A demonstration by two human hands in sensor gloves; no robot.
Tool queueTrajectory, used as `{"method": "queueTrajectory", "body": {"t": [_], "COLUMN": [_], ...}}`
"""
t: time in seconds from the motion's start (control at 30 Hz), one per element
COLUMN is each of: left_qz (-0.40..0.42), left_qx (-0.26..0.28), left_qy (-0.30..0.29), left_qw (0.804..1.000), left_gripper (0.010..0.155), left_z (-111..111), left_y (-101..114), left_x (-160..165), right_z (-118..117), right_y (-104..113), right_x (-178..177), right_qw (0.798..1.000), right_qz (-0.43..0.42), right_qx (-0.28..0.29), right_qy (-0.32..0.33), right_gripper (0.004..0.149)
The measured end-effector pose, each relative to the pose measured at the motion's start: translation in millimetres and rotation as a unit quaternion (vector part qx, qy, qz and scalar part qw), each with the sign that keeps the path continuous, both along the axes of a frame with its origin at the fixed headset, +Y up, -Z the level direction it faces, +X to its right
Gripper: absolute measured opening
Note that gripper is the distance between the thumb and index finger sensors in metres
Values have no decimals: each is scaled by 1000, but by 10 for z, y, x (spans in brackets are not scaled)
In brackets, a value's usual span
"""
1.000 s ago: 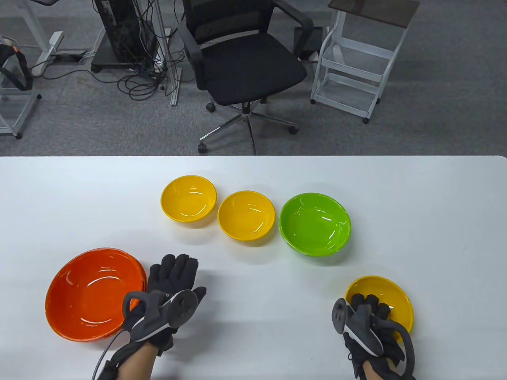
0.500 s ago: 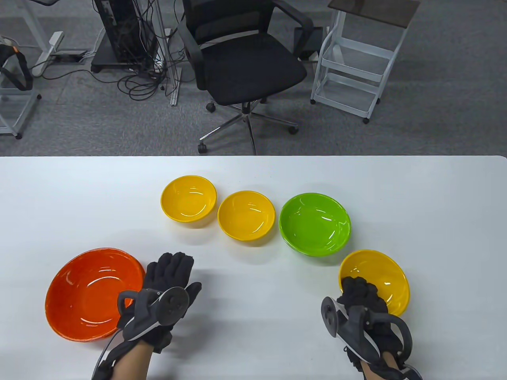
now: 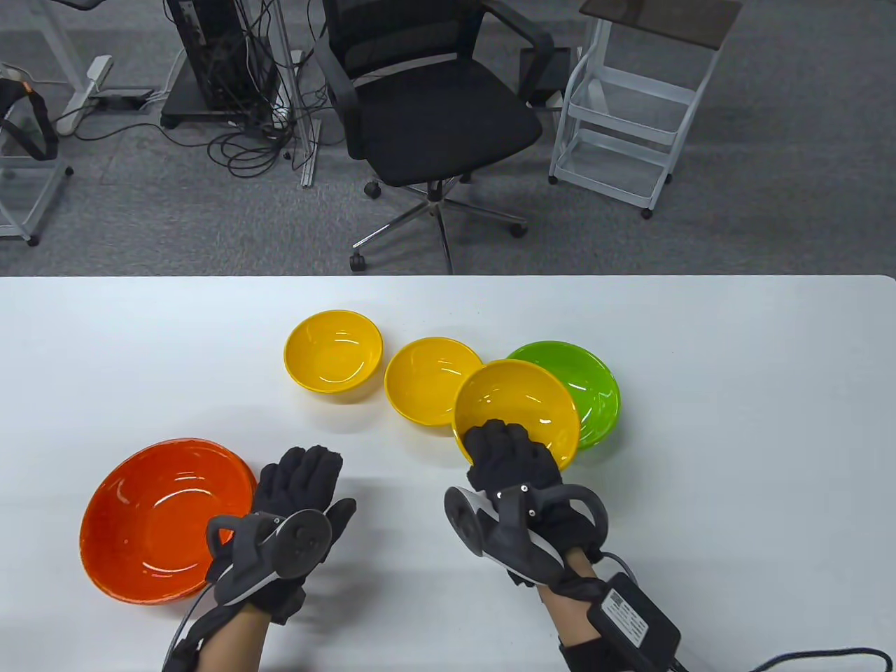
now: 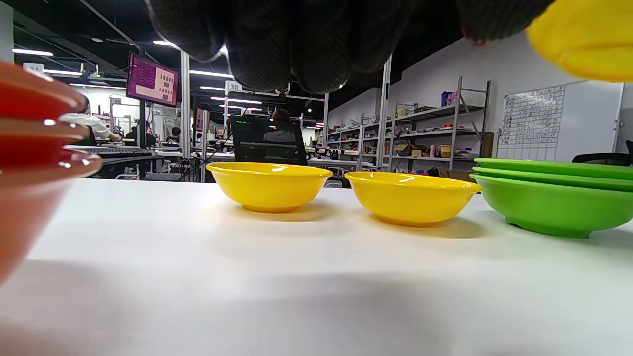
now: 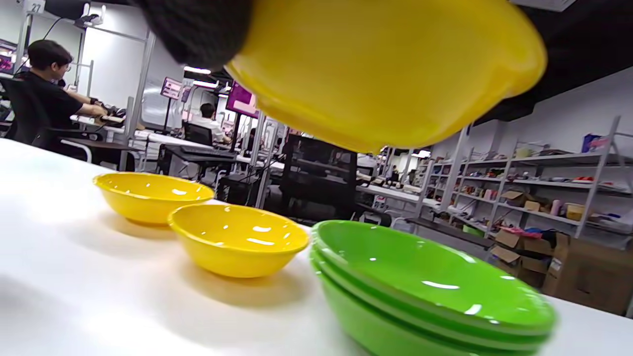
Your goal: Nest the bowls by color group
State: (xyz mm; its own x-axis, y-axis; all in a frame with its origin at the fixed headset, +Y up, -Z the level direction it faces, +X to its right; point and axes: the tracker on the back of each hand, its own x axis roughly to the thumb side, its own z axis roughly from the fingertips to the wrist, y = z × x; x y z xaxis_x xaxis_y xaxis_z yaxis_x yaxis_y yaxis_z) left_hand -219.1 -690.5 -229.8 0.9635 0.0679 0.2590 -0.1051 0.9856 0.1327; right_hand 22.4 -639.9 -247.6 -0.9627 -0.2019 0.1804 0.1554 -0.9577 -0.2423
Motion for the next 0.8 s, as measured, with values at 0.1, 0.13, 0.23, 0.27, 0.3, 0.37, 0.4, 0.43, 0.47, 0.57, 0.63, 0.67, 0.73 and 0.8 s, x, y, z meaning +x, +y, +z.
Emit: {"method": "queueTrajectory", "body": {"t": [0.1,0.13,0.23,0.27,0.3,0.37,0.4,0.43,0.47,0.57,0.63,0.67,0.73,0.8], "left_qz": [6,9,13,16,17,4,-4,-9,-10,-5,-6,-9,-19,-27], "left_qx": [-6,-9,-11,-13,-21,-21,-19,-18,-18,-28,-35,-35,-31,-24], "left_qy": [5,10,10,9,3,1,-1,0,1,1,-2,-5,-12,-19], "left_qw": [1000,1000,1000,1000,1000,1000,1000,1000,1000,1000,999,999,999,999], "left_gripper": [68,68,68,68,68,69,68,69,69,69,69,69,70,69], "left_z": [-21,-29,-35,-36,-40,-45,-48,-51,-56,-76,-79,-73,-54,-35], "left_y": [-13,-18,-23,-40,-62,-80,-85,-89,-93,-113,-132,-135,-129,-116], "left_x": [-27,-36,-28,-15,9,37,46,51,52,69,96,110,152,195], "right_z": [-229,-334,-602,-680,-785,-934,-1000,-1055,-1113,-1214,-1264,-1273,-1293,-1317], "right_y": [-111,-154,-253,-286,-342,-433,-491,-539,-594,-709,-794,-817,-873,-923], "right_x": [-174,-236,-385,-424,-475,-560,-603,-633,-663,-720,-746,-750,-747,-728], "right_qw": [1000,1000,999,998,998,998,997,997,997,996,996,995,994,993], "right_qz": [12,14,29,32,32,52,55,52,46,35,30,29,25,24], "right_qx": [-21,-26,-39,-45,-49,-46,-52,-58,-67,-80,-90,-95,-108,-119], "right_qy": [-3,-1,-8,-12,-10,1,-7,-10,-9,-10,-6,-6,-8,-5], "right_gripper": [52,52,52,52,51,52,51,51,51,51,51,51,51,51]}}
